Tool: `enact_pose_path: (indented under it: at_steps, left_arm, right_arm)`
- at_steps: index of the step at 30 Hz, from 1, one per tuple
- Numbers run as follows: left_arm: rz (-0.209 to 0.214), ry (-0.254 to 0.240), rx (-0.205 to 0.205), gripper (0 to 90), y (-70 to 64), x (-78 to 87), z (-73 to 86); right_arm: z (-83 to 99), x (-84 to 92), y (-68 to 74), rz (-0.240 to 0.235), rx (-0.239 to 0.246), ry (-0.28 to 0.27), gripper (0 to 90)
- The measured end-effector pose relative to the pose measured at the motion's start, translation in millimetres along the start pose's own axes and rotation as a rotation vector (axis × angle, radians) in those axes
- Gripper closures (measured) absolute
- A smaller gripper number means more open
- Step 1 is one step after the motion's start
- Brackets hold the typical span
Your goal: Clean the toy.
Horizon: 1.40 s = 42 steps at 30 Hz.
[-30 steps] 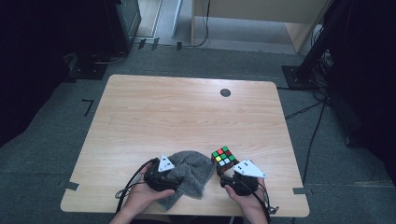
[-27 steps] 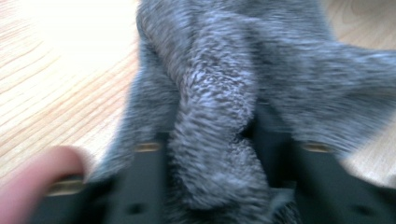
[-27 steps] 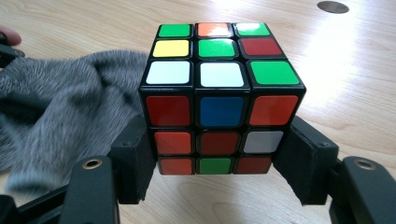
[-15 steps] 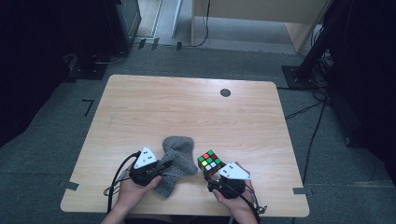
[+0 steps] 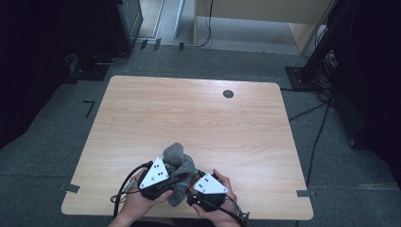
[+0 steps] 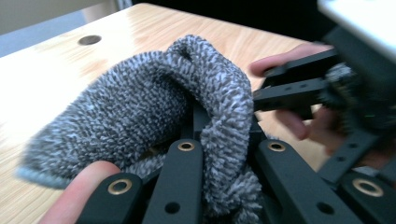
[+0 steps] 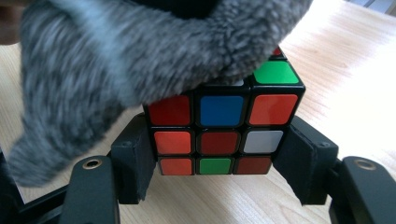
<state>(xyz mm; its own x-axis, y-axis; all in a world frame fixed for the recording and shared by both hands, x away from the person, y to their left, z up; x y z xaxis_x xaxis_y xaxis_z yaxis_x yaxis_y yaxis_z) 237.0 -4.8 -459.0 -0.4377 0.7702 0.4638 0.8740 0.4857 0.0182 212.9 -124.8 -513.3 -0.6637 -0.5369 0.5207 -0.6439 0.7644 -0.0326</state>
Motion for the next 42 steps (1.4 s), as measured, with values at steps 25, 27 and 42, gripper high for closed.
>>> enact_pose_path:
  at_steps: [25, 27, 42]
  left_arm:
    - [-0.020, 0.012, 0.015, 83.9, -5.2, -0.4, -6.9]
    - [-0.034, 0.018, 0.090, 84.0, 11.6, 2.6, -0.2]
    - [-0.005, -0.020, 0.133, 83.0, 13.8, 5.6, -1.3]
  right_arm:
    - [-4.1, 3.4, 2.2, 0.013, 0.033, -0.020, 35.1]
    - [-4.4, 5.6, 0.0, 0.016, 0.015, -0.023, 35.1]
    - [-7.3, 9.6, -2.2, 0.011, -0.003, -0.046, 35.1]
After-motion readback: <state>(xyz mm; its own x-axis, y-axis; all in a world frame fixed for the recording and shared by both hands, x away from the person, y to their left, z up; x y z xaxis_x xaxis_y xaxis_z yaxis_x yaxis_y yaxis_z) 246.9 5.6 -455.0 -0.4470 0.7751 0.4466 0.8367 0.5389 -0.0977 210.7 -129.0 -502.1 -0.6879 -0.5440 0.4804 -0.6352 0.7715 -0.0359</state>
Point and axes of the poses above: each handheld gripper's, and its own axes: x roughly backward along the jaws, z roughly out of its underside, y roughly to its left, the point moved 6 cm from there along -x, roughly forward along the jaws, and after that the axes turned 1 degree about -x, right-handed, at the moved point
